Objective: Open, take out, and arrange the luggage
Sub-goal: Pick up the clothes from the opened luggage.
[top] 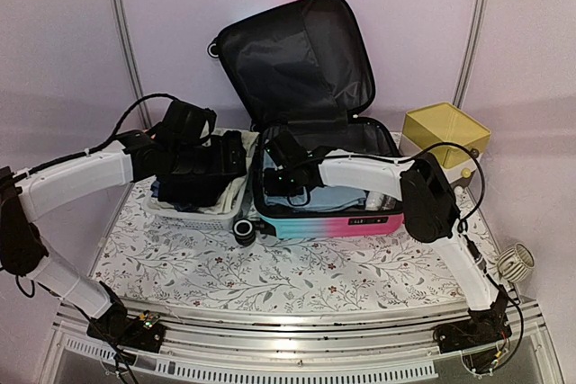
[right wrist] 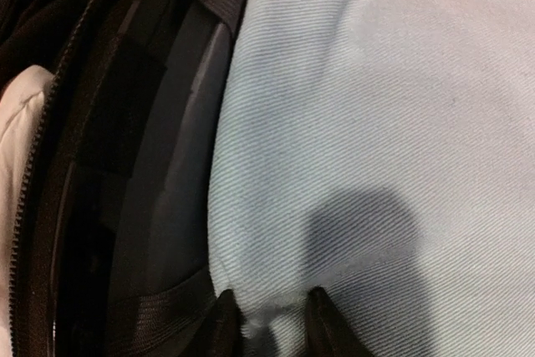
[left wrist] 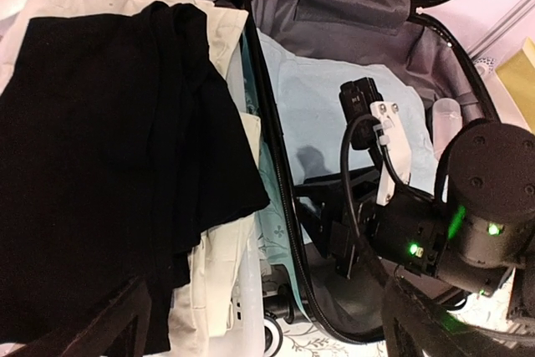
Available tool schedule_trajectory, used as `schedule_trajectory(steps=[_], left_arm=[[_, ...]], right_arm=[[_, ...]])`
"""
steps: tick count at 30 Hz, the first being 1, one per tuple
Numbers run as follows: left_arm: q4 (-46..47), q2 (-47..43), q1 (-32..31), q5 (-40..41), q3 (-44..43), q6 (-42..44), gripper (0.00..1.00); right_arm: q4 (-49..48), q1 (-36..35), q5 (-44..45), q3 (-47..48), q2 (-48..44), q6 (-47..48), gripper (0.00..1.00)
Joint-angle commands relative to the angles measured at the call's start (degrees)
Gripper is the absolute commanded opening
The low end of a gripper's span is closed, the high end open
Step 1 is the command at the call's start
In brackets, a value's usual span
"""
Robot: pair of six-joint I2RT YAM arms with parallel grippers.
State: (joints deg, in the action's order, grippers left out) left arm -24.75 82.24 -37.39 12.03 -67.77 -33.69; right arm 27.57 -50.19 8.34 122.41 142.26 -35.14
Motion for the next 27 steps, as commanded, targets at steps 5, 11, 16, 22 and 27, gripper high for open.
schedule_trajectory(steps=[5, 11, 16, 22, 27], left_arm=[[-0.9, 3.0, 0.7, -1.1, -2.2, 0.6, 0.98], [-0.4, 6.3, 0.7, -5.6, -5.0, 2.2, 0.96], [-0.7, 10.2, 0.6, -9.9, -10.0, 2.1, 0.94], [3.1, 13.3, 0.7, -18.4, -12.8, -0.3, 0.93], [6.9, 14.9, 2.4, -22.3, -12.8, -4.8, 0.93]], right_arm=[[1.8, 3.2, 5.7, -1.3, -2.4, 1.3, 0.02], [-7.9, 3.2, 1.5, -12.0, -14.7, 5.8, 0.02], [-16.5, 3.3, -4.0, -23.4, -24.0, 9.1, 0.02], [-22.0, 3.3, -11.1, -29.1, -28.3, 11.6, 0.02], [-22.7, 3.3, -14.7, -29.2, -27.4, 11.7, 0.02]])
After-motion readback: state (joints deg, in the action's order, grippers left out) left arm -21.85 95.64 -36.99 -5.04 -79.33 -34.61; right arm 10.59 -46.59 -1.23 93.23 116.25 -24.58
